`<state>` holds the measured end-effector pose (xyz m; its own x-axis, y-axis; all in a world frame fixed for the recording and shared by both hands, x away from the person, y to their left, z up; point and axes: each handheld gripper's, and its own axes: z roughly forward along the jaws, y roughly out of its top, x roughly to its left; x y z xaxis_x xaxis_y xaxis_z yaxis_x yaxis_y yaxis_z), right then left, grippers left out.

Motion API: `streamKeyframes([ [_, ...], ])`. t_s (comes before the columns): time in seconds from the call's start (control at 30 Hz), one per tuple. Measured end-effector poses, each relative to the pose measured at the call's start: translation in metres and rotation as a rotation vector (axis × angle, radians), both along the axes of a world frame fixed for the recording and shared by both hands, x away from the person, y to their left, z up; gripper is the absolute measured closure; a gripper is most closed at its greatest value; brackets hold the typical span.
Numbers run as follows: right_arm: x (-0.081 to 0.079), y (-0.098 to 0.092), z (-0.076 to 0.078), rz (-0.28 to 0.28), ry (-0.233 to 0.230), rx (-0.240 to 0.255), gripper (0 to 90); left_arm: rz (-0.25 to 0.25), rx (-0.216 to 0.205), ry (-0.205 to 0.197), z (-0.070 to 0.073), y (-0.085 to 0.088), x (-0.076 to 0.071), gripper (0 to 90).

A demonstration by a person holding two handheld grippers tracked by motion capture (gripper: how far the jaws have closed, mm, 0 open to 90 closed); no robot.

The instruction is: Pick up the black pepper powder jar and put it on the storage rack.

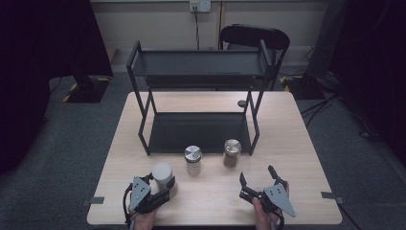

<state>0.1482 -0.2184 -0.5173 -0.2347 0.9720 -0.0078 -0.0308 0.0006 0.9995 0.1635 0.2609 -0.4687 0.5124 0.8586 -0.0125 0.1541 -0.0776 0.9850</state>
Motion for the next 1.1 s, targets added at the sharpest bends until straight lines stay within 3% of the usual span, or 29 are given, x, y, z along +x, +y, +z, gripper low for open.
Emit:
streamKeyframes([
  [0.57,0.0,0.0,0.0,-0.001,0.0,0.0,0.0,0.008,0.01,0.022,0.007,-0.006,-0.001,34.6],
  [1.1,0.0,0.0,0.0,-0.001,0.0,0.0,0.0,0.005,0.028,-0.012,0.017,-0.007,-0.005,34.6],
])
